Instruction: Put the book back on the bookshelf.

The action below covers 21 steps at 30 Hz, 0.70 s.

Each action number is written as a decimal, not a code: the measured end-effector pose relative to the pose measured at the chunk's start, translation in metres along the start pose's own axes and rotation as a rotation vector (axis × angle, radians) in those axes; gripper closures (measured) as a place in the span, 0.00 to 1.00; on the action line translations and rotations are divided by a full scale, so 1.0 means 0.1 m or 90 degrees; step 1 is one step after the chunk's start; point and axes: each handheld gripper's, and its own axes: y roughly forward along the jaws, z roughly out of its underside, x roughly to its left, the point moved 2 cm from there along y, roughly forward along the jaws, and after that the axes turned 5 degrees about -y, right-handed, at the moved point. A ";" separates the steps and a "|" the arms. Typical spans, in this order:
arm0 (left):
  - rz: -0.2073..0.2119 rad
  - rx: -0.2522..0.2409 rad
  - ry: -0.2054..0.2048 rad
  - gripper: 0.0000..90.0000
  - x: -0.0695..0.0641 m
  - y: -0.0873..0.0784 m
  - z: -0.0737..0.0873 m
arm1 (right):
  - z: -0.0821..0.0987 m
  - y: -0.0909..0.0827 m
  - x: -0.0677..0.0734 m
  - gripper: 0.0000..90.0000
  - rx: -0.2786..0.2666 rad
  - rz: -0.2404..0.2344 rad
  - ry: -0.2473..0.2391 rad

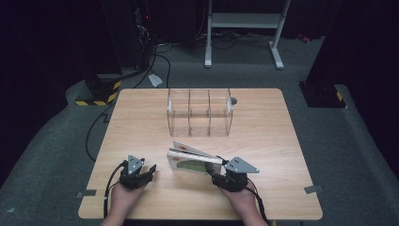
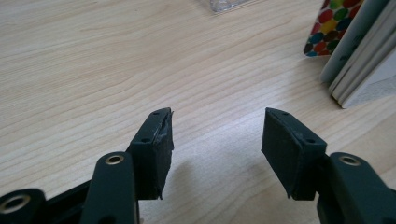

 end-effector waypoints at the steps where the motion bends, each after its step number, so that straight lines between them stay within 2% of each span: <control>1: -0.002 0.003 0.006 0.48 0.01 0.01 0.00 | 0.00 0.00 0.00 0.51 0.000 -0.003 -0.001; 7: 0.013 0.028 -0.006 0.47 0.02 0.06 -0.01 | 0.00 -0.04 0.00 0.54 -0.014 0.001 -0.018; 10: 0.010 0.044 0.010 0.46 0.00 0.07 -0.01 | -0.02 -0.04 -0.01 0.54 -0.018 0.004 -0.017; 13: 0.002 0.041 0.029 0.46 -0.03 0.06 0.00 | -0.03 -0.04 0.00 0.57 -0.023 0.003 -0.026; 21: 0.003 0.040 0.031 0.46 -0.03 0.06 0.00 | -0.05 -0.04 0.11 0.78 -0.017 -0.029 -0.072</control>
